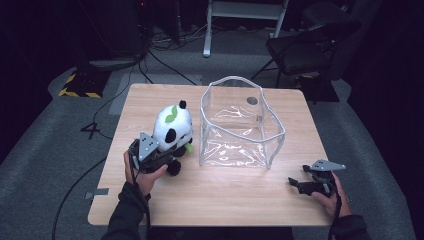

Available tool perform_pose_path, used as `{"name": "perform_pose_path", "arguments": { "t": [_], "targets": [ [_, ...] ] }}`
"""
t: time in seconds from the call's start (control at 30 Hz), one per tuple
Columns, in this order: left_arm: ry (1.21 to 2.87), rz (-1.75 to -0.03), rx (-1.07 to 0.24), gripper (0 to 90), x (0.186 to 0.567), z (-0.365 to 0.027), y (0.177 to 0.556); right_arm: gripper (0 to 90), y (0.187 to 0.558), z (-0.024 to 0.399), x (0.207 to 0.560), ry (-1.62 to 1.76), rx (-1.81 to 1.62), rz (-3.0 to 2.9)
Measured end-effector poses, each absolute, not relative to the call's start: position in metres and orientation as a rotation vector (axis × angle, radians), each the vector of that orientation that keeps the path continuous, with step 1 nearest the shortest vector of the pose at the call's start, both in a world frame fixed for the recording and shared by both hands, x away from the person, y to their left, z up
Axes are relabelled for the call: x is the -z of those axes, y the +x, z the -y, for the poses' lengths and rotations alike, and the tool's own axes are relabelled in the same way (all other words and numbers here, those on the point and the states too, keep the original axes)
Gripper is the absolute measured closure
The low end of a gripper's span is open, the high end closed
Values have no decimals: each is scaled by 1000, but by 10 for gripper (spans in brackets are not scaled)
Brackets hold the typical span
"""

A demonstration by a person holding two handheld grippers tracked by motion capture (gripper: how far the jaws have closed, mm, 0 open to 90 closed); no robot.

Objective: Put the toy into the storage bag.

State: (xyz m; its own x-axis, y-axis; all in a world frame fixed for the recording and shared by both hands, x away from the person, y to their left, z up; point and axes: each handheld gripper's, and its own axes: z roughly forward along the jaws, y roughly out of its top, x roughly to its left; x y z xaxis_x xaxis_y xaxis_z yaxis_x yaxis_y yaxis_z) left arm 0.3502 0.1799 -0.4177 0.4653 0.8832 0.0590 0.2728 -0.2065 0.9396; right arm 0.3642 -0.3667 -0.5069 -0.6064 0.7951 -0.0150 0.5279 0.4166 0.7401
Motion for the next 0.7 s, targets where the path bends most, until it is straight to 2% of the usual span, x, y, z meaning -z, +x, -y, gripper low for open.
{"name": "perform_pose_path", "arguments": {
  "t": [0.7],
  "targets": [
    [1620, -993, -851, 381, 372, -185, 359, 154, 364, 367, 507, 1137, -1014, -2311]
  ]
}}
